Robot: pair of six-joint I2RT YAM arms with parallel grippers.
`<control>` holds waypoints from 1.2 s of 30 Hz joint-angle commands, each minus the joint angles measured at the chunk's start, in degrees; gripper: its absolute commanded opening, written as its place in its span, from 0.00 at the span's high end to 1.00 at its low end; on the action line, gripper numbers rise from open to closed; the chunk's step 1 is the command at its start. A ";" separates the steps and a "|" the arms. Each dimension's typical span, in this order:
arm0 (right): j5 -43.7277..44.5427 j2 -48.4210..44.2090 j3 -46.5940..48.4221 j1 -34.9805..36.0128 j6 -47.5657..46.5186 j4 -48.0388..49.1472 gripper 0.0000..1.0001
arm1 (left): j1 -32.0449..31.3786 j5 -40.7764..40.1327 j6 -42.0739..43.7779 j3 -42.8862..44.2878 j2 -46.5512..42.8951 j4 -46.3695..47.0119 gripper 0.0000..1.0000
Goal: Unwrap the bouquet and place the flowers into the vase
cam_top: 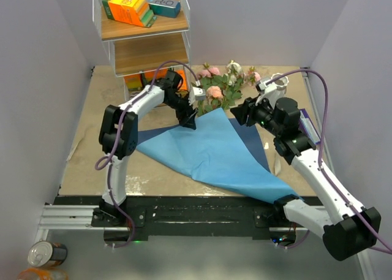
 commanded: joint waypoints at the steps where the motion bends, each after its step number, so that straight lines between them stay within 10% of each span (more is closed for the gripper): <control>1: -2.16 -1.83 1.73 0.25 0.42 -2.37 0.57 | -0.09 2.63 -1.60 4.49 2.72 4.31 0.14; 14: -4.27 -5.08 2.52 0.16 1.65 -3.25 0.61 | -0.70 1.66 -2.83 9.85 10.45 5.38 0.13; 18: -4.27 -5.87 2.78 0.16 1.82 -3.51 0.63 | -0.79 3.67 -1.78 9.34 10.90 4.31 0.40; 24: -3.13 -5.96 3.05 0.25 2.26 -4.13 0.70 | -1.14 4.38 -0.55 8.63 10.55 2.38 0.55; 27: -2.60 -6.31 2.79 0.25 2.35 -4.39 0.72 | -1.14 3.77 -1.50 8.63 10.11 3.34 1.00; 36: -1.73 -7.63 1.99 0.25 2.09 -5.36 0.72 | -1.67 4.65 -0.99 6.08 4.93 4.05 1.00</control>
